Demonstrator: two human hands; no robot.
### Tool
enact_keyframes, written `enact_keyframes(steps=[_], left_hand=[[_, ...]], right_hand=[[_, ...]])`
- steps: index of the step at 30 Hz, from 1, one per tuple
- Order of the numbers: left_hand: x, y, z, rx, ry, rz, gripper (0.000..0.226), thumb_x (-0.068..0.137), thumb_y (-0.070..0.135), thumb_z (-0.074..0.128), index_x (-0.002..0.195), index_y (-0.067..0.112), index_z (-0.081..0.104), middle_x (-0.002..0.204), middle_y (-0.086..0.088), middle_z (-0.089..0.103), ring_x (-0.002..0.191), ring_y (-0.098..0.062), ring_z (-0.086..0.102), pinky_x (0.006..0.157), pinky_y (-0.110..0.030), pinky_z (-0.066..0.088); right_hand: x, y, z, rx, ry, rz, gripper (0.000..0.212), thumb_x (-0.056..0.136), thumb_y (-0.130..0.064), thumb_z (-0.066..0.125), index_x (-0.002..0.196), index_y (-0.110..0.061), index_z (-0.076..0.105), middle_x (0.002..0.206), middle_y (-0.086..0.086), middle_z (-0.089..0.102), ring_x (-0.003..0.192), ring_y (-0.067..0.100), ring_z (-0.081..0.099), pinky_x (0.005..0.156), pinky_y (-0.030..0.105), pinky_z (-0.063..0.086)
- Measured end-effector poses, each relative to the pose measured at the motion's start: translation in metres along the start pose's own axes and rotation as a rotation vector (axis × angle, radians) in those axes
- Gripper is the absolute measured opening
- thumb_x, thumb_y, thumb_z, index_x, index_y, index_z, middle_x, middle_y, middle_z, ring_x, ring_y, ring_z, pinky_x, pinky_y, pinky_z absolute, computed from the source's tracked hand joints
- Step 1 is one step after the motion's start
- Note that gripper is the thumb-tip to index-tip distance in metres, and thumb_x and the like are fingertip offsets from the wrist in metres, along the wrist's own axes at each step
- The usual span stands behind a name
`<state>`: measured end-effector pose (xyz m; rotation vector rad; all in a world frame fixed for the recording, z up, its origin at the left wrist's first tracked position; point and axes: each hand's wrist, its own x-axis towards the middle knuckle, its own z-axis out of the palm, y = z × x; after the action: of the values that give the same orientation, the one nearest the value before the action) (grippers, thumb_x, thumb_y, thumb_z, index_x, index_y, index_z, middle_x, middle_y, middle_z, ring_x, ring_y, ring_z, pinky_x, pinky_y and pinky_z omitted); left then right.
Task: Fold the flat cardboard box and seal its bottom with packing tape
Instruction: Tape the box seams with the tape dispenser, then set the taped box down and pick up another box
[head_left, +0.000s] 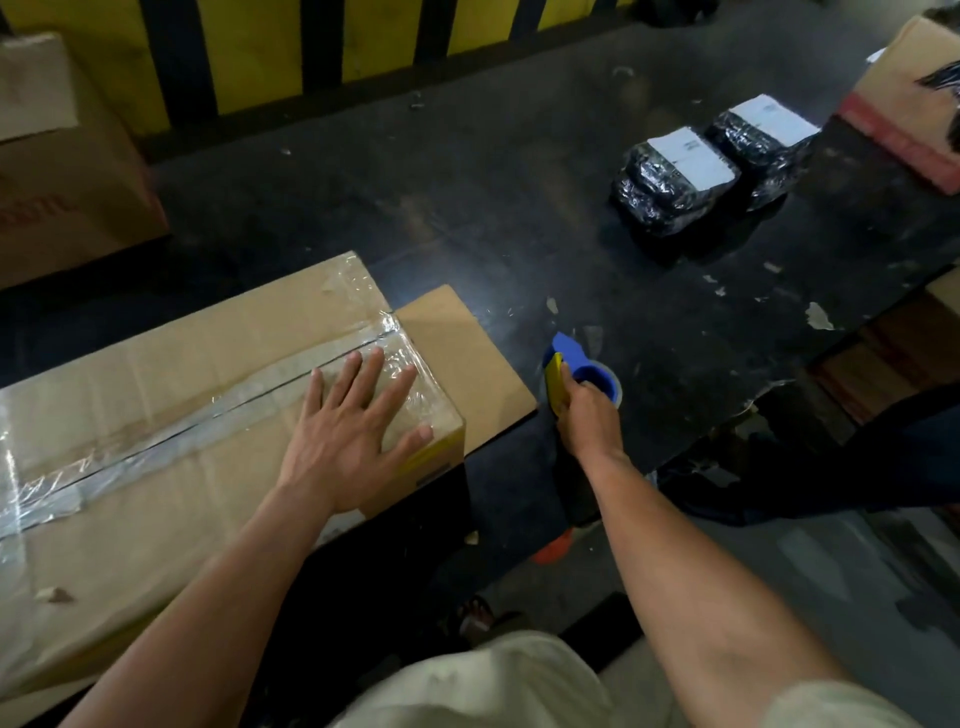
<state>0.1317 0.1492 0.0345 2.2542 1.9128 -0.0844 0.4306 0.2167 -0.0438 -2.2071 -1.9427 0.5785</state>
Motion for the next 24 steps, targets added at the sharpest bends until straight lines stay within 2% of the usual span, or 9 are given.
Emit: enact_keyframes(steps=[4,7,9,11,13,16,18,21,24], left_hand=[[0.001,0.000,0.000,-0.011,0.012,0.006,0.077,0.091,0.083,0.002,0.158,0.046,-0.008,0.168,0.002,-0.020,0.153,-0.019,-0.024,0.124,-0.054,-0.007],[0.001,0.000,0.000,-0.024,0.024,0.010,0.077,0.091,0.083,0.003,0.158,0.046,-0.007,0.168,0.003,-0.017,0.153,-0.020,-0.023,0.125,-0.053,-0.007],[0.000,0.002,0.001,-0.026,0.038,0.007,0.081,0.091,0.083,0.006,0.160,0.042,-0.006,0.168,0.003,-0.015,0.154,-0.019,-0.021,0.125,-0.052,-0.007],[-0.001,0.002,0.000,-0.072,0.070,-0.009,0.087,0.094,0.081,0.013,0.162,0.030,-0.003,0.168,0.005,-0.010,0.155,-0.017,-0.016,0.126,-0.049,-0.006],[-0.002,0.002,0.000,-0.202,0.132,-0.044,0.082,0.099,0.070,0.023,0.163,0.021,0.008,0.169,0.003,0.002,0.156,-0.013,-0.005,0.127,-0.042,-0.003],[-0.013,-0.005,-0.005,-0.422,0.321,-0.134,0.064,0.103,0.049,0.040,0.156,0.013,0.038,0.163,-0.004,0.035,0.153,-0.017,0.024,0.125,-0.031,0.012],[-0.027,-0.019,-0.009,-0.456,0.382,-0.180,0.056,0.102,0.041,0.047,0.150,0.012,0.048,0.156,-0.004,0.047,0.148,-0.021,0.035,0.121,-0.029,0.020],[-0.057,-0.057,-0.006,-0.445,0.435,-0.285,0.049,0.103,0.036,0.050,0.146,0.012,0.054,0.150,-0.005,0.053,0.143,-0.024,0.042,0.120,-0.045,0.033],[-0.095,-0.107,-0.001,-0.373,0.508,-0.504,0.049,0.100,0.035,0.048,0.143,0.013,0.057,0.148,-0.008,0.055,0.140,-0.028,0.044,0.118,-0.048,0.035]], right_hand=[[0.001,0.003,-0.002,-0.070,-0.063,-0.038,0.072,0.095,-0.002,0.049,0.158,-0.022,0.019,0.107,0.016,0.067,0.088,0.032,0.064,0.062,0.037,0.044],[0.000,-0.002,-0.008,-0.073,-0.041,-0.074,0.062,0.096,-0.006,0.054,0.153,-0.016,0.033,0.109,0.016,0.065,0.095,0.033,0.063,0.069,0.042,0.053],[-0.002,-0.011,-0.016,-0.055,0.008,-0.091,0.054,0.095,-0.010,0.057,0.147,-0.012,0.042,0.111,0.017,0.065,0.100,0.034,0.062,0.077,0.045,0.055],[-0.005,-0.028,-0.028,-0.012,0.051,-0.091,0.050,0.097,-0.017,0.057,0.145,-0.009,0.047,0.124,0.018,0.062,0.113,0.035,0.058,0.089,0.044,0.052],[-0.008,-0.052,-0.040,0.076,0.060,-0.108,0.049,0.098,-0.022,0.055,0.145,-0.010,0.048,0.135,0.017,0.056,0.125,0.033,0.052,0.098,0.042,0.046],[-0.016,-0.103,-0.058,0.190,0.039,-0.240,0.046,0.098,-0.026,0.054,0.140,-0.007,0.053,0.134,0.019,0.059,0.126,0.034,0.052,0.103,0.042,0.043],[-0.025,-0.142,-0.065,0.247,-0.004,-0.319,0.049,0.099,-0.034,0.053,0.138,-0.005,0.055,0.137,0.017,0.059,0.127,0.032,0.054,0.103,0.038,0.042],[-0.034,-0.191,-0.061,0.325,-0.089,-0.355,0.059,0.096,-0.049,0.055,0.138,-0.007,0.054,0.136,0.015,0.060,0.126,0.031,0.055,0.099,0.036,0.044],[-0.032,-0.218,-0.044,0.295,-0.174,-0.308,0.079,0.088,-0.058,0.061,0.149,-0.016,0.035,0.142,0.015,0.051,0.130,0.034,0.049,0.100,0.039,0.043]])
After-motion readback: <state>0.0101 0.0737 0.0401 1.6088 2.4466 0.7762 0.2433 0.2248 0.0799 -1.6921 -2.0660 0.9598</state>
